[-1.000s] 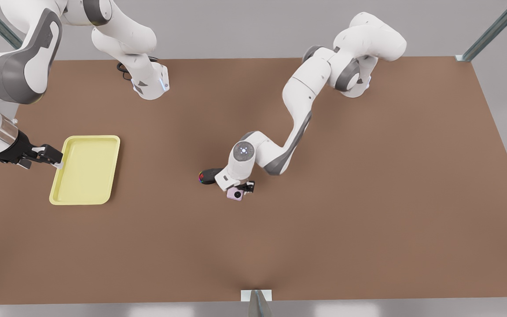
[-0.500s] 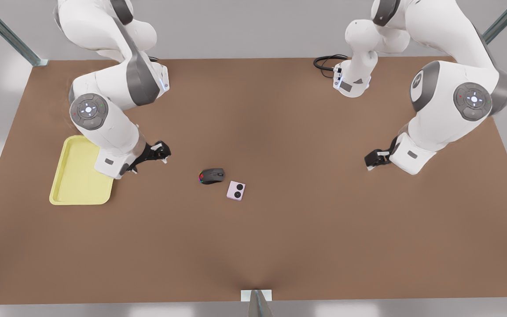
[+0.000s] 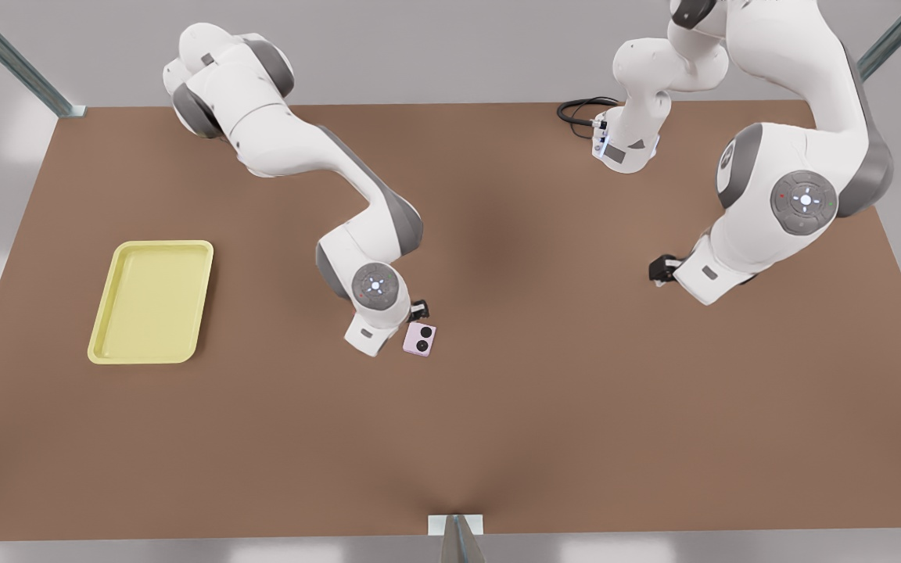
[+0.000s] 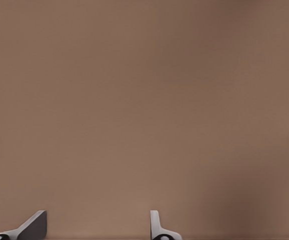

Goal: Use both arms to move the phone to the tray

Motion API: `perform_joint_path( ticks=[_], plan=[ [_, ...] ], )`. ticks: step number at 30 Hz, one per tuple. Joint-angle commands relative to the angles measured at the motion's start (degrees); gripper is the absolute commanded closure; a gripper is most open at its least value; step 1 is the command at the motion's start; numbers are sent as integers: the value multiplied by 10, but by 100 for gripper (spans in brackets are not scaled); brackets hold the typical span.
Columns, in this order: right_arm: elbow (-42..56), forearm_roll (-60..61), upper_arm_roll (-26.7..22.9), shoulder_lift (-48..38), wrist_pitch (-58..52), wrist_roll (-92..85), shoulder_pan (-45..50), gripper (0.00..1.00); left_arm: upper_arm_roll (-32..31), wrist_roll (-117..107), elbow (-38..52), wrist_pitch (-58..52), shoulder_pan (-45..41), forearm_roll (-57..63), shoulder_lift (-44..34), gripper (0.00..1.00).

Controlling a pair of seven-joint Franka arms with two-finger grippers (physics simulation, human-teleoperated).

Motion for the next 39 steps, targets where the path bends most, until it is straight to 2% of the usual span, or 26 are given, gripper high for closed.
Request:
perform_joint_path(
  ticks=[1,3,7,17,22,30,34,38,39],
  plan=[
    [0,0,0,15,68,362,2,0,0,74,0,2,0,1,2,0],
    [1,1,1,40,112,428,9,0,0,74,0,2,1,1,2,0],
    [1,0,1,47,120,425,9,0,0,74,0,4,1,1,10,0],
    [-2,-3,-1,134,204,470,15,0,0,74,10,7,3,-1,32,0],
    [-11,-10,-1,143,223,476,21,0,0,74,10,7,3,-1,38,0],
    [-68,-36,2,108,226,401,14,0,0,73,11,7,3,0,38,0],
    [-71,-72,26,115,250,397,23,0,0,73,10,7,3,0,39,0],
    [-123,-74,29,96,276,353,17,0,0,71,10,7,3,0,42,0],
    [-179,-74,31,70,323,343,7,0,0,72,10,7,3,0,42,0]
  ],
)
